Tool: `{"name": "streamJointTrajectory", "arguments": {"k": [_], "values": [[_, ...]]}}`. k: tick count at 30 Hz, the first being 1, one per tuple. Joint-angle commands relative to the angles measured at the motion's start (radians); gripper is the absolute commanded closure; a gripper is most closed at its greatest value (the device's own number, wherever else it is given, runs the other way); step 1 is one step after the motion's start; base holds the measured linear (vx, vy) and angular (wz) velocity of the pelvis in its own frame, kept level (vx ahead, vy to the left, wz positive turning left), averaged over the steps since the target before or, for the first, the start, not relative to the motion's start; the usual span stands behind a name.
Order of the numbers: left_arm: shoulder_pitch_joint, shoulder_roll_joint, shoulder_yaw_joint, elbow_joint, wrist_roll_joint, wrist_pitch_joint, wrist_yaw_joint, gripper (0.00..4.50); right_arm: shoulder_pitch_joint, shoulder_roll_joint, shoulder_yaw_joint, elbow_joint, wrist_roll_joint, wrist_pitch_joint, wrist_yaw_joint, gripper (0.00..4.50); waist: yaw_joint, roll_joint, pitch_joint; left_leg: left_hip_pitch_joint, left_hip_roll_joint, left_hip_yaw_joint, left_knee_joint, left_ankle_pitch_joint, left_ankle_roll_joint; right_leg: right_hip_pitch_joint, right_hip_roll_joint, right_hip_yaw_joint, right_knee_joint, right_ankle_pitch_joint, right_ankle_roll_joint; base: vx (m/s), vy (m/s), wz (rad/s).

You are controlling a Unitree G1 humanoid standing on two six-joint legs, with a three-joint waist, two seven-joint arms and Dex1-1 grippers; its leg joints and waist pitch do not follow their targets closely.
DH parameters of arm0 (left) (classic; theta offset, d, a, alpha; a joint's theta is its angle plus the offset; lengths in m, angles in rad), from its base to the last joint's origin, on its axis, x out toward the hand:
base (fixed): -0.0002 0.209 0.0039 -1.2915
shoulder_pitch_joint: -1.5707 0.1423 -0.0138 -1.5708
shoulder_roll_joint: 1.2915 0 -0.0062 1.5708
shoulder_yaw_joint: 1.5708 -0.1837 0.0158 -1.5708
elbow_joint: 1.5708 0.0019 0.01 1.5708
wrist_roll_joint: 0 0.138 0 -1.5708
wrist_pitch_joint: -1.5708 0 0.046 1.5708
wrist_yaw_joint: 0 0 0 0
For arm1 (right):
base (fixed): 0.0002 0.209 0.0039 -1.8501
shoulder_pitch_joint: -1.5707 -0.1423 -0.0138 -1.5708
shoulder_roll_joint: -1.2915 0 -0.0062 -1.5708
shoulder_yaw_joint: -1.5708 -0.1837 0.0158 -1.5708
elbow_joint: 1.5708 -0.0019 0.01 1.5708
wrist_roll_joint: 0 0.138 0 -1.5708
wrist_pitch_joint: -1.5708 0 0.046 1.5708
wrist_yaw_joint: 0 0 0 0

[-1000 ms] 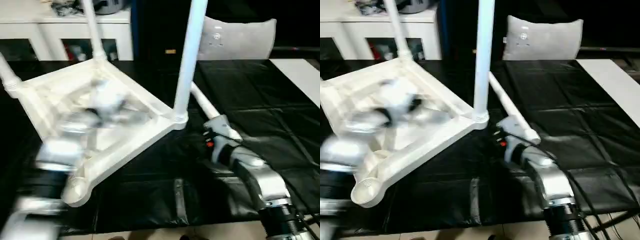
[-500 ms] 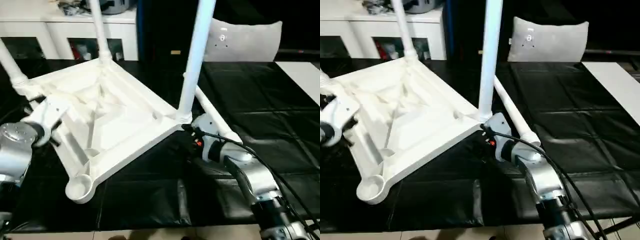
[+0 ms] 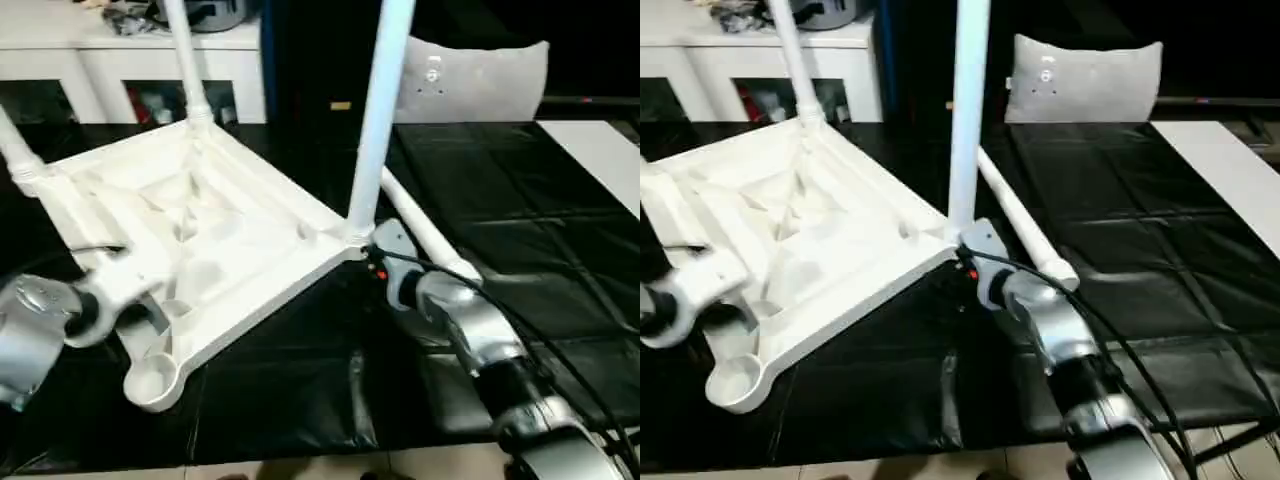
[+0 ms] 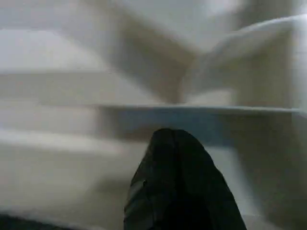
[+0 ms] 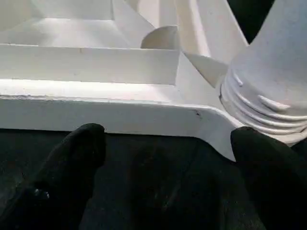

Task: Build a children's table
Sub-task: Rotate table base

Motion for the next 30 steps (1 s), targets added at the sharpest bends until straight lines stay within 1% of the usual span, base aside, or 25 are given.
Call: {"name": "streamJointTrajectory", "arguments": {"k": [1,2,3,5,6,7,8,9,10,11,12,14,15,16,17,18,19,20,21,22,23,24,26,27,30], "values": [[0.017,0.01,-0.036,-0.071,-0.051,-0.032,-0.095,4.46,-0.039,0.017,0.022,0.066,-0.02,-0.024,0.006,0.0,-0.004,0.012,-0.058,0.001,0.009,0.004,-0.082,-0.337,-0.012,0.053,-0.044,0.046,-0.06,-0.351,-0.189,0.0,0.0,0.0],[0.016,-0.001,-0.041,-0.085,-0.075,-0.048,-0.119,4.46,-0.05,0.026,0.023,0.088,-0.022,-0.032,0.005,0.0,-0.009,0.011,-0.054,0.001,0.009,0.003,-0.082,-0.369,-0.014,0.05,-0.045,0.046,-0.065,-0.417,-0.174,0.0,0.0,0.0],[0.014,-0.01,-0.046,-0.096,-0.09,-0.052,-0.132,4.46,-0.06,0.035,0.02,0.111,-0.023,-0.04,0.004,0.0,-0.008,0.006,-0.055,0.004,0.008,0.003,-0.081,-0.369,-0.013,0.05,-0.047,0.045,-0.066,-0.438,-0.167,0.0,0.0,0.0],[0.014,-0.026,-0.061,-0.111,-0.114,-0.062,-0.158,4.46,-0.075,0.046,0.022,0.148,-0.03,-0.052,0.004,0.0,-0.01,0.011,-0.055,0.006,0.009,0.003,-0.08,-0.363,-0.014,0.047,-0.05,0.047,-0.069,-0.464,-0.159,0.0,0.0,0.0],[0.015,-0.029,-0.074,-0.124,-0.124,-0.061,-0.174,4.46,-0.082,0.051,0.025,0.162,-0.035,-0.059,0.004,0.0,-0.013,0.004,-0.054,0.004,0.01,0.004,-0.08,-0.36,-0.014,0.047,-0.047,0.047,-0.069,-0.461,-0.158,0.0,0.0,0.0],[0.015,-0.036,-0.087,-0.14,-0.138,-0.054,-0.191,4.46,-0.09,0.058,0.029,0.176,-0.038,-0.062,0.004,0.0,-0.011,0.007,-0.055,0.004,0.009,0.003,-0.08,-0.357,-0.016,0.049,-0.048,0.047,-0.066,-0.458,-0.157,0.0,0.0,0.0],[0.015,-0.043,-0.096,-0.154,-0.15,-0.047,-0.203,4.46,-0.095,0.063,0.032,0.186,-0.04,-0.067,0.005,0.0,-0.014,0.008,-0.055,0.002,0.011,0.002,-0.082,-0.355,-0.017,0.049,-0.047,0.048,-0.065,-0.452,-0.157,0.0,0.0,0.0],[0.015,-0.047,-0.098,-0.157,-0.154,-0.046,-0.206,4.46,-0.098,0.065,0.032,0.189,-0.04,-0.069,0.006,0.0,-0.016,0.008,-0.054,0.004,0.011,0.002,-0.082,-0.358,-0.019,0.048,-0.045,0.048,-0.065,-0.447,-0.157,0.0,0.0,0.0],[0.011,-0.077,-0.108,-0.18,-0.181,-0.038,-0.221,4.46,-0.114,0.078,0.038,0.213,-0.043,-0.089,0.009,0.0,-0.019,0.005,-0.055,0.0,0.01,0.003,-0.082,-0.356,-0.02,0.051,-0.046,0.048,-0.063,-0.443,-0.159,0.0,0.0,0.0],[0.011,-0.094,-0.109,-0.19,-0.199,-0.042,-0.229,4.46,-0.12,0.087,0.041,0.223,-0.043,-0.099,0.011,0.0,-0.021,0.004,-0.058,-0.005,0.01,0.001,-0.082,-0.343,-0.022,0.057,-0.047,0.047,-0.061,-0.442,-0.157,0.0,0.0,0.0],[0.011,-0.097,-0.109,-0.192,-0.202,-0.043,-0.23,4.46,-0.121,0.089,0.041,0.224,-0.043,-0.1,0.011,0.0,-0.023,0.003,-0.059,-0.003,0.01,0.003,-0.08,-0.334,-0.02,0.054,-0.047,0.049,-0.062,-0.43,-0.161,0.0,0.0,0.0],[0.003,-0.126,-0.112,-0.202,-0.221,-0.047,-0.233,4.46,-0.133,0.103,0.045,0.246,-0.052,-0.117,0.011,0.0,-0.026,0.002,-0.06,-0.005,0.008,0.006,-0.078,-0.315,-0.016,0.055,-0.045,0.05,-0.058,-0.404,-0.174,0.0,0.0,0.0],[0.002,-0.129,-0.112,-0.203,-0.223,-0.048,-0.233,4.46,-0.134,0.105,0.046,0.249,-0.054,-0.12,0.011,0.0,-0.029,-0.002,-0.06,-0.008,0.007,0.006,-0.077,-0.308,-0.012,0.056,-0.046,0.05,-0.056,-0.402,-0.176,0.0,0.0,0.0],[-0.005,-0.143,-0.119,-0.202,-0.225,-0.056,-0.231,4.46,-0.139,0.113,0.047,0.259,-0.055,-0.131,0.016,0.0,-0.032,-0.004,-0.061,-0.01,0.007,0.007,-0.076,-0.306,-0.011,0.057,-0.046,0.051,-0.056,-0.406,-0.176,0.0,0.0,0.0],[-0.014,-0.16,-0.125,-0.192,-0.219,-0.068,-0.221,4.46,-0.14,0.117,0.05,0.262,-0.057,-0.138,0.019,0.0,-0.034,-0.003,-0.059,-0.008,0.007,0.008,-0.074,-0.309,-0.009,0.054,-0.046,0.051,-0.059,-0.422,-0.171,0.0,0.0,0.0],[-0.023,-0.178,-0.13,-0.177,-0.209,-0.084,-0.207,4.46,-0.142,0.121,0.051,0.268,-0.06,-0.147,0.021,0.0,-0.037,-0.004,-0.059,-0.01,0.007,0.007,-0.074,-0.307,-0.006,0.055,-0.047,0.051,-0.06,-0.433,-0.166,0.0,0.0,0.0],[-0.034,-0.197,-0.135,-0.156,-0.194,-0.106,-0.186,4.46,-0.143,0.124,0.052,0.273,-0.063,-0.151,0.022,0.0,-0.037,-0.004,-0.059,-0.008,0.007,0.008,-0.073,-0.306,-0.004,0.054,-0.046,0.051,-0.063,-0.439,-0.164,0.0,0.0,0.0],[-0.049,-0.227,-0.137,-0.116,-0.163,-0.147,-0.141,4.46,-0.148,0.127,0.049,0.286,-0.069,-0.163,0.017,0.0,-0.037,-0.005,-0.06,-0.008,0.006,0.009,-0.071,-0.303,-0.002,0.053,-0.045,0.051,-0.062,-0.438,-0.162,0.0,0.0,0.0],[-0.053,-0.234,-0.136,-0.103,-0.154,-0.159,-0.127,4.46,-0.148,0.128,0.048,0.289,-0.071,-0.165,0.015,0.0,-0.037,-0.014,-0.059,-0.01,0.006,0.008,-0.071,-0.301,0.001,0.054,-0.045,0.049,-0.062,-0.455,-0.155,0.0,0.0,0.0],[-0.059,-0.243,-0.135,-0.086,-0.142,-0.174,-0.107,4.46,-0.149,0.128,0.046,0.292,-0.072,-0.168,0.011,0.0,-0.038,-0.011,-0.058,-0.01,0.007,0.008,-0.072,-0.304,-0.001,0.054,-0.045,0.049,-0.062,-0.464,-0.149,0.0,0.0,0.0],[-0.083,-0.273,-0.127,-0.02,-0.099,-0.218,-0.031,4.46,-0.153,0.126,0.034,0.302,-0.074,-0.178,-0.004,0.0,-0.038,-0.01,-0.057,-0.006,0.006,0.009,-0.071,-0.316,0.0,0.048,-0.044,0.048,-0.07,-0.491,-0.138,0.0,0.0,0.0],[-0.095,-0.287,-0.121,0.016,-0.079,-0.24,0.01,4.46,-0.153,0.122,0.025,0.299,-0.07,-0.178,-0.013,0.0,-0.039,-0.012,-0.058,-0.002,0.005,0.01,-0.068,-0.327,-0.002,0.046,-0.042,0.047,-0.073,-0.504,-0.128,0.0,0.0,0.0],[-0.112,-0.301,-0.114,0.063,-0.053,-0.271,0.064,4.46,-0.154,0.116,0.008,0.297,-0.066,-0.173,-0.029,0.0,-0.04,-0.013,-0.057,-0.006,0.006,0.006,-0.071,-0.334,-0.002,0.049,-0.043,0.044,-0.073,-0.523,-0.114,0.0,0.0,0.0],[-0.12,-0.308,-0.108,0.086,-0.042,-0.287,0.091,4.46,-0.155,0.11,-0.004,0.294,-0.065,-0.167,-0.043,0.0,-0.04,-0.013,-0.058,-0.003,0.005,0.006,-0.071,-0.342,-0.002,0.046,-0.042,0.043,-0.075,-0.536,-0.106,0.0,0.0,0.0],[-0.136,-0.348,-0.068,0.13,-0.042,-0.325,0.163,4.46,-0.147,0.078,-0.041,0.26,-0.061,-0.159,-0.083,0.0,-0.037,-0.015,-0.06,0.0,0.005,0.009,-0.069,-0.329,0.001,0.044,-0.042,0.044,-0.076,-0.526,-0.106,0.0,0.0,0.0]]}}
